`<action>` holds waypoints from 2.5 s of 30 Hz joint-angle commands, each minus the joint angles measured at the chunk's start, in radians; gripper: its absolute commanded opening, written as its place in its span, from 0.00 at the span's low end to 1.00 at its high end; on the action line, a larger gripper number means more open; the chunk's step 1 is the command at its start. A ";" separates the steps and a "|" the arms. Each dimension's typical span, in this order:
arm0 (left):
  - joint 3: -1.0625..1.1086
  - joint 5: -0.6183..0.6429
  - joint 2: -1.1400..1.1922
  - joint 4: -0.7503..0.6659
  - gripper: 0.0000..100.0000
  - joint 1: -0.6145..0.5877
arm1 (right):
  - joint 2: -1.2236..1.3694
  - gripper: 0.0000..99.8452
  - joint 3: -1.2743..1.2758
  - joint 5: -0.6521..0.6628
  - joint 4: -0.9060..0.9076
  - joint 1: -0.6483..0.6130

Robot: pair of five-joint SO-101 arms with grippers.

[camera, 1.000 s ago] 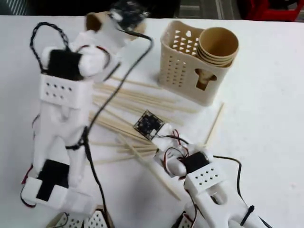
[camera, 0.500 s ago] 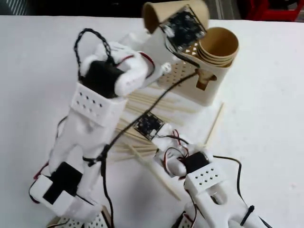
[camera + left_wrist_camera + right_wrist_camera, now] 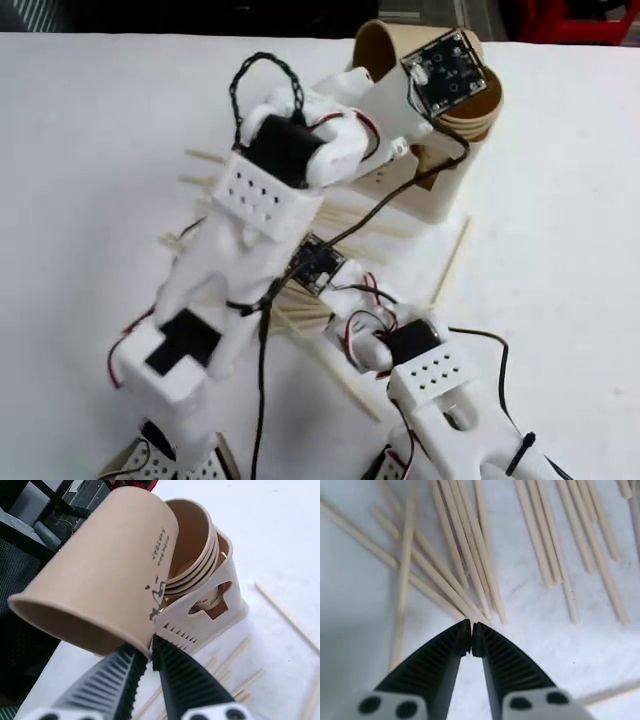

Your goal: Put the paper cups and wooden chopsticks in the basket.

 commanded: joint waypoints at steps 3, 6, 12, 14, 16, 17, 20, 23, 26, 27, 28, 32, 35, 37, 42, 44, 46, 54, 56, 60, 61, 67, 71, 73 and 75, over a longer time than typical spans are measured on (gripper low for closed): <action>-0.281 -0.066 0.165 0.127 0.05 0.028 | -0.019 0.02 -0.005 0.012 -0.013 -0.007; -0.382 -0.066 0.220 0.169 0.05 0.025 | -0.019 0.02 -0.005 0.012 -0.013 -0.007; -0.539 -0.012 0.245 0.178 0.12 0.022 | -0.019 0.02 -0.005 0.012 -0.013 -0.007; -0.569 -0.006 0.249 0.175 0.12 0.027 | -0.019 0.02 -0.005 0.012 -0.013 -0.007; -0.575 -0.002 0.251 0.152 0.12 0.028 | -0.019 0.02 -0.005 0.012 -0.013 -0.007; -0.575 -0.002 0.251 0.138 0.12 0.028 | -0.019 0.02 -0.005 0.012 -0.013 -0.007; -0.574 0.000 0.252 0.091 0.12 0.028 | -0.019 0.02 -0.005 0.012 -0.013 -0.007; -0.574 0.032 0.252 0.032 0.12 0.028 | -0.019 0.02 -0.005 0.012 -0.015 -0.007; -0.574 0.077 0.252 -0.032 0.12 0.028 | -0.019 0.02 -0.005 0.012 -0.015 -0.007; -0.574 0.083 0.254 -0.051 0.12 0.030 | -0.019 0.02 -0.005 0.012 -0.015 -0.007; -0.572 0.084 0.254 -0.064 0.12 0.038 | -0.019 0.02 -0.005 0.012 -0.015 -0.007; -0.555 0.080 0.282 -0.109 0.12 0.079 | -0.019 0.02 -0.005 0.012 -0.015 -0.007; -0.555 0.077 0.302 -0.118 0.12 0.107 | -0.019 0.02 -0.005 0.012 -0.015 -0.007; -0.555 0.077 0.308 -0.118 0.12 0.124 | -0.019 0.02 -0.005 0.014 -0.015 -0.007; -0.555 0.077 0.302 -0.112 0.12 0.165 | -0.019 0.02 -0.005 0.014 -0.015 -0.007; -0.555 0.075 0.300 -0.118 0.12 0.176 | -0.019 0.02 -0.005 0.014 -0.015 -0.007; -0.555 0.075 0.305 -0.127 0.12 0.176 | -0.019 0.02 -0.005 0.014 -0.015 -0.007; -0.554 0.083 0.309 -0.192 0.12 0.140 | -0.019 0.02 -0.005 0.014 -0.015 -0.007; -0.555 0.081 0.302 -0.183 0.12 0.140 | -0.019 0.02 -0.005 0.014 -0.015 -0.007; -0.557 0.075 0.298 -0.163 0.06 0.131 | -0.019 0.02 -0.005 0.014 -0.015 -0.007; -0.557 0.074 0.298 -0.146 0.04 0.125 | -0.019 0.02 -0.005 0.014 -0.015 -0.007; -0.580 0.074 0.298 -0.021 0.02 0.079 | -0.019 0.02 -0.005 0.014 -0.015 -0.007; -0.646 0.080 0.311 0.000 0.02 0.051 | -0.019 0.02 -0.005 0.014 -0.016 -0.007; -0.637 0.081 0.314 -0.031 0.02 0.053 | -0.019 0.02 -0.005 0.014 -0.016 -0.007; -0.601 0.077 0.329 -0.075 0.02 0.056 | -0.019 0.02 -0.005 0.014 -0.016 -0.005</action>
